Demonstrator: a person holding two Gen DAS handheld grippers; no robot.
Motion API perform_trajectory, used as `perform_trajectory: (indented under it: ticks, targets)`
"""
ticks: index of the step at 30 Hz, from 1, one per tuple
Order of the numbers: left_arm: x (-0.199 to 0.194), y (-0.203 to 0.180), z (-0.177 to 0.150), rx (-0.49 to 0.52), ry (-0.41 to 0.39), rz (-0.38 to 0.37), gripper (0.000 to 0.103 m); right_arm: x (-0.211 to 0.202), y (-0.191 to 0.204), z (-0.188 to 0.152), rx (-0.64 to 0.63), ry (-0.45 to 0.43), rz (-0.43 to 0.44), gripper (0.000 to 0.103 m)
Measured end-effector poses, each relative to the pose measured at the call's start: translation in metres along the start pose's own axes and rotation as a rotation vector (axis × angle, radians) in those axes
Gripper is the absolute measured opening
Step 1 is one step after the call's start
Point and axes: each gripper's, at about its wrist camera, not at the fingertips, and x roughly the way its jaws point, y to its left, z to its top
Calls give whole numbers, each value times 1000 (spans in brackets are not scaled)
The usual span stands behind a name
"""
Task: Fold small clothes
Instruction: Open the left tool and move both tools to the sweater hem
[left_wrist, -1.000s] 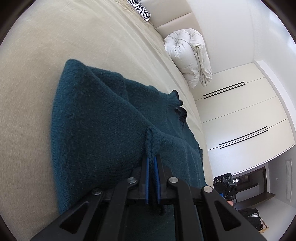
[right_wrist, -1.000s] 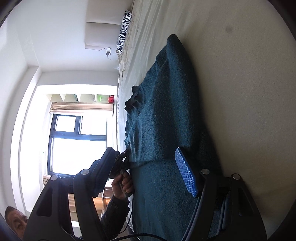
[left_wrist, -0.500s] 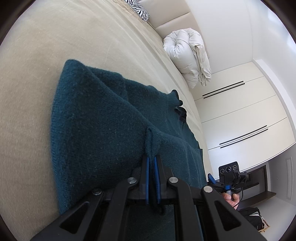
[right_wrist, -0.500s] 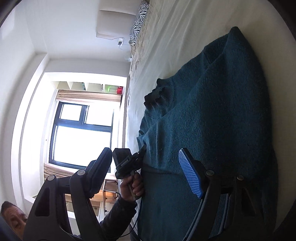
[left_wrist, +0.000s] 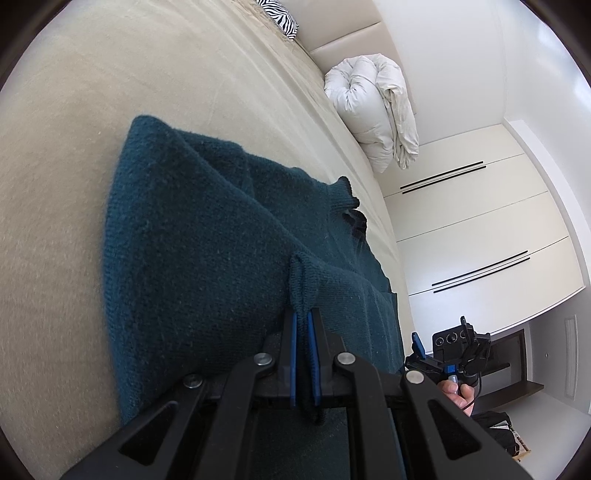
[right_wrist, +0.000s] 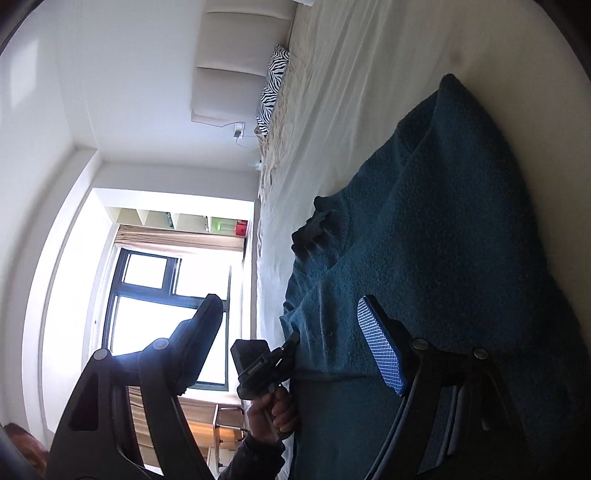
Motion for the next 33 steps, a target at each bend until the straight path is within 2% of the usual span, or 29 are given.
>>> perform_trajectory:
  ticks: [3, 5, 6, 8, 9, 10, 12, 13, 16, 18, 19, 20, 21, 22, 25, 27, 29, 30, 32, 33]
  targets:
    - [-3, 2, 0, -6, 2, -4, 11, 57, -10, -17, 54, 47, -87, 77]
    - [-8, 3, 0, -16, 2, -6, 11, 81, 1, -34, 10, 40, -122, 79]
    - [-11, 1, 0, -13, 3, 5, 12, 92, 9, -41, 5, 70, -89, 79]
    - [-23, -10, -1, 20, -19, 88, 13, 109, 21, -52, 37, 122, 20, 79]
    - [-33, -17, -2, 35, -52, 130, 23, 111, 31, -54, 5, 110, 14, 79]
    - [-45, -25, -3, 43, -97, 157, 42, 113, 40, -52, -34, 83, -6, 79]
    - [-67, -46, -4, 54, -208, 157, 52, 114, 45, -43, -44, 44, -21, 79]
    - [-68, -60, -3, 73, -227, 133, 54, 118, 41, -38, -18, 43, -17, 79]
    - [-27, -99, 4, 155, -153, 81, 55, 132, 27, -27, 28, 47, -68, 77]
    - [18, -104, 7, 152, -60, 67, 55, 136, 15, -22, 41, 39, -97, 70]
    - [41, -98, 7, 137, -14, 88, 54, 133, 9, -19, 62, 30, -99, 61]
    - [57, -91, 6, 127, 14, 127, 50, 130, 4, -15, 73, 26, -85, 60]
    - [64, -83, 5, 112, 13, 145, 38, 123, 1, -10, 74, 16, -71, 60]
    - [63, -76, 4, 96, 0, 143, 25, 115, 0, -5, 65, -3, -82, 60]
    - [45, -56, 2, 49, -9, 102, 12, 82, -13, 17, 48, -52, -84, 59]
    - [33, -47, -1, 54, -16, 111, 10, 54, -25, 29, 84, -106, -61, 55]
    - [18, -34, -4, 23, -35, 68, 10, 19, -32, 36, 100, -205, -92, 57]
    - [11, -31, -5, 10, -48, 67, 11, 3, -36, 37, 117, -240, -78, 57]
    - [-5, -30, -8, 5, -72, 93, 18, -23, -35, 33, 131, -279, -65, 58]
    - [-14, -33, -10, 10, -86, 99, 32, -34, -30, 29, 109, -290, -96, 58]
